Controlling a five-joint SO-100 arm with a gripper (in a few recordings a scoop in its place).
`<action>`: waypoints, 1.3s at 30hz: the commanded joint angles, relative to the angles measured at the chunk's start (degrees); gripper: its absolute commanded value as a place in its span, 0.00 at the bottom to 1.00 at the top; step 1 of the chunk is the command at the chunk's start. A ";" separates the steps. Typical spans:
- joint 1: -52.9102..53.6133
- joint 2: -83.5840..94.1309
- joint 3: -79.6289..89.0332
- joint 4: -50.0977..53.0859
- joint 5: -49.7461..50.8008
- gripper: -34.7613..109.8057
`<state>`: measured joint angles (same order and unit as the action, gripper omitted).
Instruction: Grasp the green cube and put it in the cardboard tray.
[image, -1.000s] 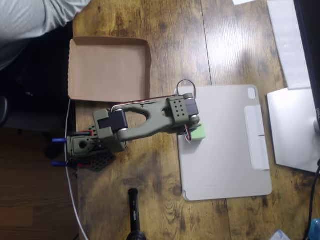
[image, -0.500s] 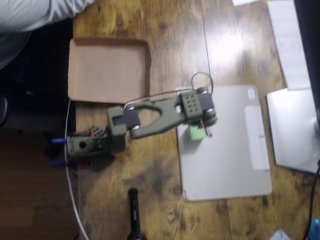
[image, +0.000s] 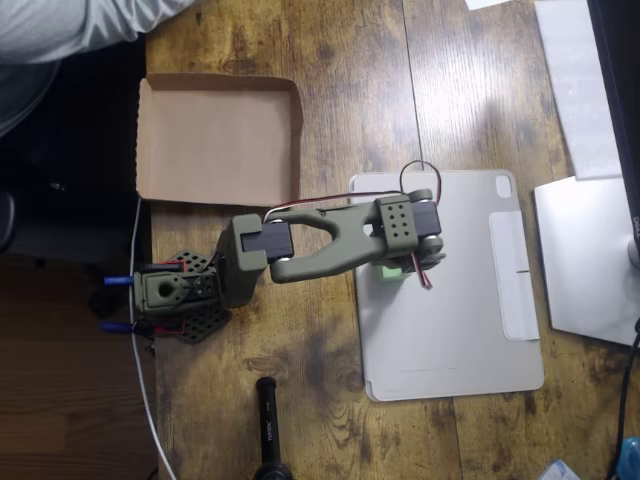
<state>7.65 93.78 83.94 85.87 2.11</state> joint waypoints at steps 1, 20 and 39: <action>0.09 0.26 3.34 -2.81 1.05 0.40; -3.87 0.79 11.16 -11.16 1.58 0.38; -2.29 1.41 10.90 -12.48 -0.44 0.34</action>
<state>4.39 92.99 94.83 73.21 1.14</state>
